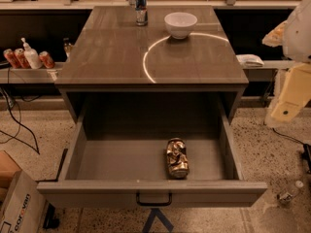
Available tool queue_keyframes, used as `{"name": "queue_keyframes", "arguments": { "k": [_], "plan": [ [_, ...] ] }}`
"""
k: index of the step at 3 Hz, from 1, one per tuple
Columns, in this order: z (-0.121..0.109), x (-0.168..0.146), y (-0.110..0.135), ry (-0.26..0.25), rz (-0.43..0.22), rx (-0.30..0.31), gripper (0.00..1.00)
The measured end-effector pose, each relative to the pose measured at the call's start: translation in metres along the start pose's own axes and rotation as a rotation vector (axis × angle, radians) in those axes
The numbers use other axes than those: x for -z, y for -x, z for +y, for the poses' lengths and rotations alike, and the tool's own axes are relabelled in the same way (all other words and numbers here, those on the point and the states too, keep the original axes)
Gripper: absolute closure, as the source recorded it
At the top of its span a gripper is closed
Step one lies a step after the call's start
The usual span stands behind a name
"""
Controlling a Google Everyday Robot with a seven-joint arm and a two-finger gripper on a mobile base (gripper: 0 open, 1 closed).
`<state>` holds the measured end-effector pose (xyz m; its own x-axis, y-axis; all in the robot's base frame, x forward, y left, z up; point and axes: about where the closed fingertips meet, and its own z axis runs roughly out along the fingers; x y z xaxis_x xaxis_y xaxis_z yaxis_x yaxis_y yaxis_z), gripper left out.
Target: Pick orange can from top drawer and place on counter
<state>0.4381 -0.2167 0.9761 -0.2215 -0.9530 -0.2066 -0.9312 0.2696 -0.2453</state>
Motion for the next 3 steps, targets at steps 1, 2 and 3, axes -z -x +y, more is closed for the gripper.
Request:
{"name": "queue_keyframes", "arguments": {
  "k": [1, 2, 3],
  "plan": [
    [0.0, -0.002, 0.001, 0.001, 0.0, -0.006, 0.0],
    [-0.002, -0.013, 0.004, 0.009, 0.003, -0.043, 0.0],
    [0.0, -0.036, 0.008, 0.034, 0.001, -0.078, 0.0]
  ]
}}
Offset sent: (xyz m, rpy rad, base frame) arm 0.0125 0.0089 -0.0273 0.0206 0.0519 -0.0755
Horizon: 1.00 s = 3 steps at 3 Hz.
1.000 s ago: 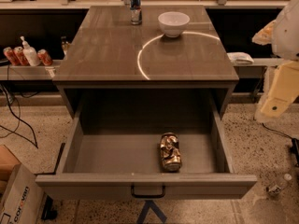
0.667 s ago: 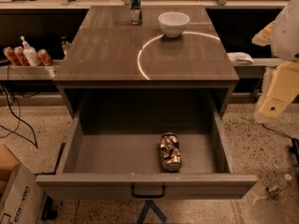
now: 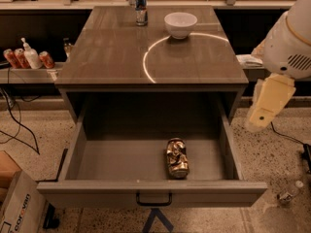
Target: Pick orange can from top drawer and place on counter
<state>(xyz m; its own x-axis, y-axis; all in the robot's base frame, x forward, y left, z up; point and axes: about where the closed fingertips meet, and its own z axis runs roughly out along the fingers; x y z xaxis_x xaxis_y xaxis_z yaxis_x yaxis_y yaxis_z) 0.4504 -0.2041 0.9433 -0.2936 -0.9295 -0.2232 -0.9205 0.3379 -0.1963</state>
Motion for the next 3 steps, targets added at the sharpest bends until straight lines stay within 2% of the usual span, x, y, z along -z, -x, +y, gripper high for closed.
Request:
{"name": "queue_keyframes", "arguments": {
  "k": [3],
  "plan": [
    [0.021, -0.078, 0.003, 0.134, 0.03, -0.108, 0.0]
  ]
}}
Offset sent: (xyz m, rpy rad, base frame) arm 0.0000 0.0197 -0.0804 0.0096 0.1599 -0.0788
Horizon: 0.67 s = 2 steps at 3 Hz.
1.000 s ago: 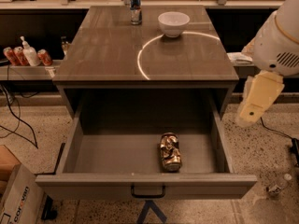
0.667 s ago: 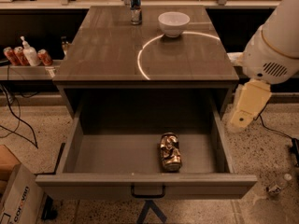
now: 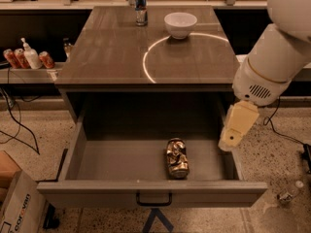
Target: Pick orange can from top drawer and place on counter
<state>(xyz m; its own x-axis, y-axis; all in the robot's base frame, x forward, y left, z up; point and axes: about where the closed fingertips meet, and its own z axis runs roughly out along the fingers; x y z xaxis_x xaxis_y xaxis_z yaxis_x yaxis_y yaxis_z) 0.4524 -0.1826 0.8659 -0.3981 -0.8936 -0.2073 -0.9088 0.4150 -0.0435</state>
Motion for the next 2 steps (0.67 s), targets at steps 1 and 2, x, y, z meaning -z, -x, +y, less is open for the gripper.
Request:
{"name": "queue_keyframes", "arguments": {
  "k": [1, 2],
  "plan": [
    [0.0, -0.002, 0.0, 0.004, 0.001, -0.005, 0.0],
    [-0.005, -0.02, 0.005, 0.012, 0.013, -0.057, 0.0]
  ]
}}
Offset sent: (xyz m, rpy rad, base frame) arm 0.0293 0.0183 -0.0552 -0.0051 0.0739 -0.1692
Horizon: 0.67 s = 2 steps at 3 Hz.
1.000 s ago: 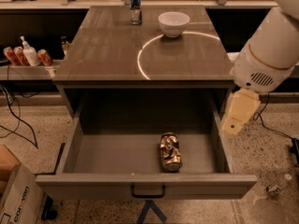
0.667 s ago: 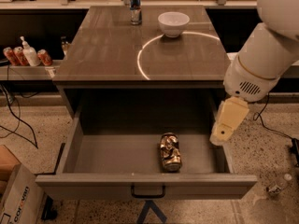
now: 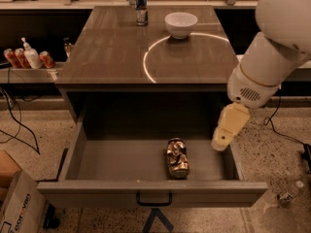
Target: Pick orange can from top drawer and place on counter
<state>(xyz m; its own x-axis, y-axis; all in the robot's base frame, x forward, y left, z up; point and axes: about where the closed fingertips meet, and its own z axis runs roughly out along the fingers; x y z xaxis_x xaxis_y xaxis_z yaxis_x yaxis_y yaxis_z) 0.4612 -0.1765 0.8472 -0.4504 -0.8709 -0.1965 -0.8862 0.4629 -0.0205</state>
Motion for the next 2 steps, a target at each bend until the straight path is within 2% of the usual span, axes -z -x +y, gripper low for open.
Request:
{"name": "queue_keyframes", "arguments": {
  "k": [1, 2],
  "plan": [
    [-0.01, -0.032, 0.011, 0.025, -0.019, -0.077, 0.0],
    [-0.017, -0.063, 0.026, 0.052, -0.042, -0.125, 0.0]
  ]
}}
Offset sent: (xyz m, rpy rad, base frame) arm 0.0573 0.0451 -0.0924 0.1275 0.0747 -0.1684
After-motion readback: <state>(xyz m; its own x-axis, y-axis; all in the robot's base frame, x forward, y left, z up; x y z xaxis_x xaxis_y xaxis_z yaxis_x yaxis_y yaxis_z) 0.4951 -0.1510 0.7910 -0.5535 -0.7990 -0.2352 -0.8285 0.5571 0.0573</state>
